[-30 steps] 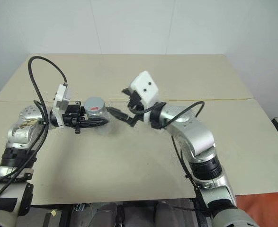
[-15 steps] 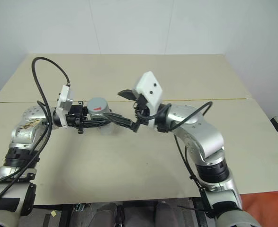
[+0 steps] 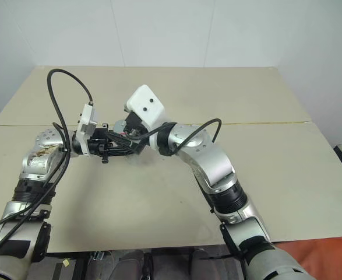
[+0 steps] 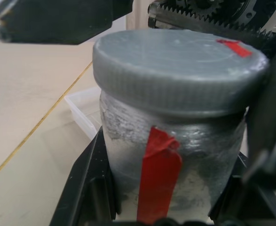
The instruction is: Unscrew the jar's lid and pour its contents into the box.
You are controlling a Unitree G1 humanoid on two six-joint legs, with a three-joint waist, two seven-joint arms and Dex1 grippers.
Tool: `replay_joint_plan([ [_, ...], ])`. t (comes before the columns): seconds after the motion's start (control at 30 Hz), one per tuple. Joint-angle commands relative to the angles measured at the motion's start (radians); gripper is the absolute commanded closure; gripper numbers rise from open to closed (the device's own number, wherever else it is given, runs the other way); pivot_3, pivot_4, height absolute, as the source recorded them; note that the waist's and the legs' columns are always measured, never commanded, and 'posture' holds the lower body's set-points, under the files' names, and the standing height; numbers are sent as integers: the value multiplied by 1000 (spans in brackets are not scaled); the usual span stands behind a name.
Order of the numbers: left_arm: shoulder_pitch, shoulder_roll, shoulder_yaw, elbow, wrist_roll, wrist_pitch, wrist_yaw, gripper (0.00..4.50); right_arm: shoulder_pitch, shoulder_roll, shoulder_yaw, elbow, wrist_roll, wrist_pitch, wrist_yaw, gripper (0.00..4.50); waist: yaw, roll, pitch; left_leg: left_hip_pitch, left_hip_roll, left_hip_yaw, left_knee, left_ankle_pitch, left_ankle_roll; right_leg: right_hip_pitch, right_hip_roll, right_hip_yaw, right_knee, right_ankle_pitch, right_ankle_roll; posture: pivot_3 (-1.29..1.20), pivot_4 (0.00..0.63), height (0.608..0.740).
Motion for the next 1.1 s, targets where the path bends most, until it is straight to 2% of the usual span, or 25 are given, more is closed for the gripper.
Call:
replay_joint_plan([
  [0.03, -4, 11, 16, -35, -8, -10, -12, 2568, -14, -4, -49, -21, -13, -11, -26, 60, 0, 0, 0, 0, 0, 0, 0, 0, 0, 0, 0, 0, 0, 0, 0, 0, 150, 740],
  [0.47, 8, 41, 34, -49, -20, 0, -16, 2568, 75, -94, -132, -123, 58, 21, -2, 60, 1, 0, 0, 0, 0, 0, 0, -1, 1, 0, 0, 0, 0, 0, 0, 0, 150, 740],
  [1.1, 28, 43, 41, -77, -29, 20, -13, 2568, 112, -195, -180, -158, 124, 27, -18, 60, 2, 0, 0, 0, 0, 0, 0, -2, 3, 0, 0, 0, 0, 0, 0, 0, 150, 740],
])
